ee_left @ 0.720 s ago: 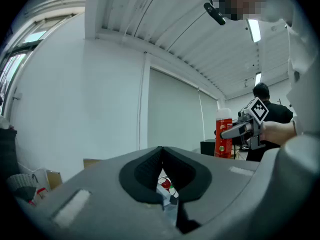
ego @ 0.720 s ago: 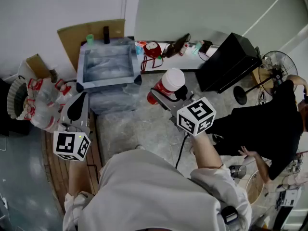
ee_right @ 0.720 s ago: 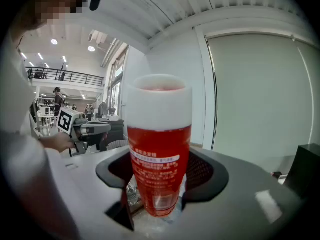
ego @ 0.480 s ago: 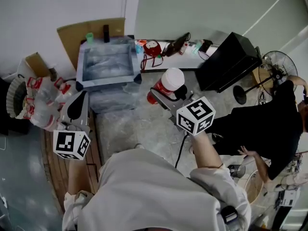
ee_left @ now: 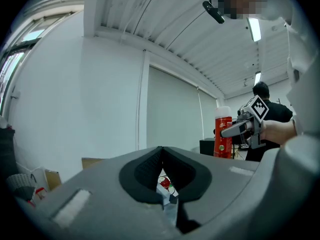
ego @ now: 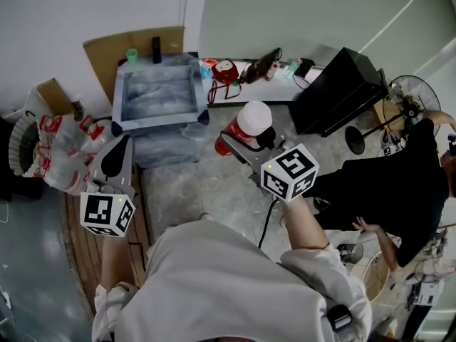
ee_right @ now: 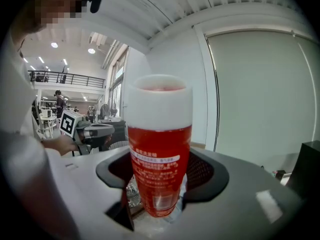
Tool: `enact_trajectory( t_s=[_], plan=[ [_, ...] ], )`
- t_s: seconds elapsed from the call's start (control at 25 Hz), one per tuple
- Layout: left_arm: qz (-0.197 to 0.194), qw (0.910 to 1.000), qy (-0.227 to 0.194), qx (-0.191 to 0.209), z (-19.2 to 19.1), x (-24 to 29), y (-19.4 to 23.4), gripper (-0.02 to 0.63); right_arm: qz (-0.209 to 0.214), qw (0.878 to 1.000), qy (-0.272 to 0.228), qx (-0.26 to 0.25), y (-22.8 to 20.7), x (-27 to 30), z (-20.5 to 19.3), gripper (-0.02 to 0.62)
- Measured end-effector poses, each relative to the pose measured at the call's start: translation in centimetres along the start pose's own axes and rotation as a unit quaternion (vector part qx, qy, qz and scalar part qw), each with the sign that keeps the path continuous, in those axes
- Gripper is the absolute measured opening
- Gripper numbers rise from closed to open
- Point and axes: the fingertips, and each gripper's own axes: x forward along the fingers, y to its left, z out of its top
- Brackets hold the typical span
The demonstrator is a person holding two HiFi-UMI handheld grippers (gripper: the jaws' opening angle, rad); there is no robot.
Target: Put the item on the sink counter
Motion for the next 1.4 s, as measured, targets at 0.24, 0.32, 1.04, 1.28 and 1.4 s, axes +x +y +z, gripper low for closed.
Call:
enact_trajectory(
  t_s=[0.24, 0.32, 1.04, 1.28, 1.4],
  plan=[
    [0.004, 1.0, 0.004, 0.007, -0.3, 1.4, -0.7, -0.002, 0.007, 1.0, 0.006, -0.001, -1.3, 0.5, -0.6, 0.288],
    [0.005, 0.9999, 0.006, 0.011, -0.4, 2.2, -1.0, -0.002, 0.012, 1.0, 0.007, 0.0, -1.9, 0.9, -0.7, 0.288],
    [0.009, 0.9995, 0.024, 0.017, -2.5, 8.8, -0.2, -0.002, 0.041, 0.999, 0.015, -0.009, -6.5, 6.2, -1.7, 0.288],
    [-0.011, 0.9996, 0.024, 0.012, -4.1, 13.0, 3.8, -0.002, 0.02, 0.999, 0.026, -0.01, -8.6, 10.6, -2.0, 0.288],
    [-0.027, 0.9993, 0.023, 0.012, -4.4, 15.6, 6.0, -0.002, 0.007, 1.0, 0.028, -0.009, -10.0, 13.2, -1.5, 0.288]
  ],
)
